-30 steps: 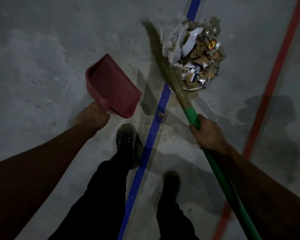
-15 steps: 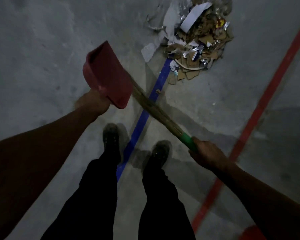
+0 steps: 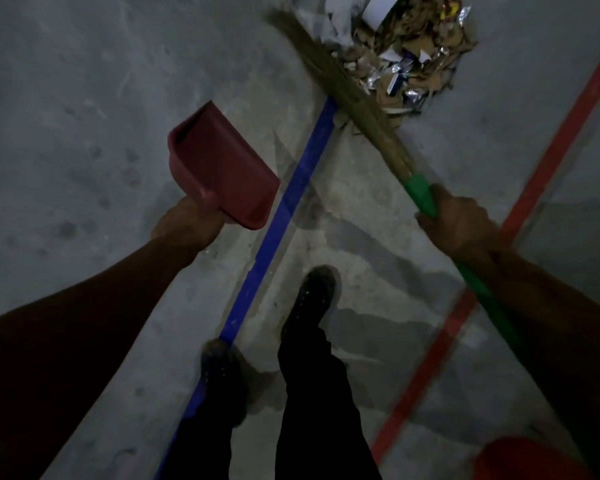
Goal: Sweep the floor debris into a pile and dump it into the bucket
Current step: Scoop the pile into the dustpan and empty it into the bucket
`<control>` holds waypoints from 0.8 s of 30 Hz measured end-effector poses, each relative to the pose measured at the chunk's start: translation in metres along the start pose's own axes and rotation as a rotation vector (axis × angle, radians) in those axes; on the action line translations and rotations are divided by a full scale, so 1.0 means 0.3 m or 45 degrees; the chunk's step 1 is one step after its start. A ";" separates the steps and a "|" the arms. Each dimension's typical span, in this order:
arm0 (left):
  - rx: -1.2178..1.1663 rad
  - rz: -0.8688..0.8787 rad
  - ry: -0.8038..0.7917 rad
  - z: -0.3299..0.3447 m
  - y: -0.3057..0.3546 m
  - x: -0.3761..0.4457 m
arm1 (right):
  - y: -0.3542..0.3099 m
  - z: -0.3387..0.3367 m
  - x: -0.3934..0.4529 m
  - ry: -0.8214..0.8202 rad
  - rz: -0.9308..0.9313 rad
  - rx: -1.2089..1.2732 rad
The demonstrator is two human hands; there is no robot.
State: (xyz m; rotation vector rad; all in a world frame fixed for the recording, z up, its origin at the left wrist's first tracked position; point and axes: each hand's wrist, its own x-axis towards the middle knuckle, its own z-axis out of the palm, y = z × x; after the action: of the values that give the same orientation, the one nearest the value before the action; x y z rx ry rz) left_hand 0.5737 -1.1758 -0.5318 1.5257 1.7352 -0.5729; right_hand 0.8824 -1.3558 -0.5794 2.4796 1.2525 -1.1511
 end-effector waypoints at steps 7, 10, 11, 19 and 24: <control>-0.064 -0.050 0.060 -0.026 -0.033 -0.001 | -0.232 0.078 -0.191 -0.152 0.013 0.403; -0.045 -0.027 0.090 -0.027 -0.036 0.007 | -0.306 0.127 -0.096 -0.232 0.025 0.484; -0.048 -0.010 0.090 -0.027 -0.040 0.014 | -0.318 0.136 -0.049 -0.235 0.045 0.505; -0.075 0.007 0.087 -0.026 -0.038 0.012 | -0.280 0.033 0.077 -0.105 0.335 0.850; -0.029 -0.021 0.114 -0.039 -0.056 0.016 | -0.287 -0.015 -0.095 -0.098 0.268 1.035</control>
State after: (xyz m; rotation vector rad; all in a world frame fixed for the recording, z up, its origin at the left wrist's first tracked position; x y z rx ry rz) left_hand 0.5545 -1.1675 -0.5306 1.5438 1.8174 -0.4981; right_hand 0.8113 -1.3165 -0.5390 2.9336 0.5165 -1.9533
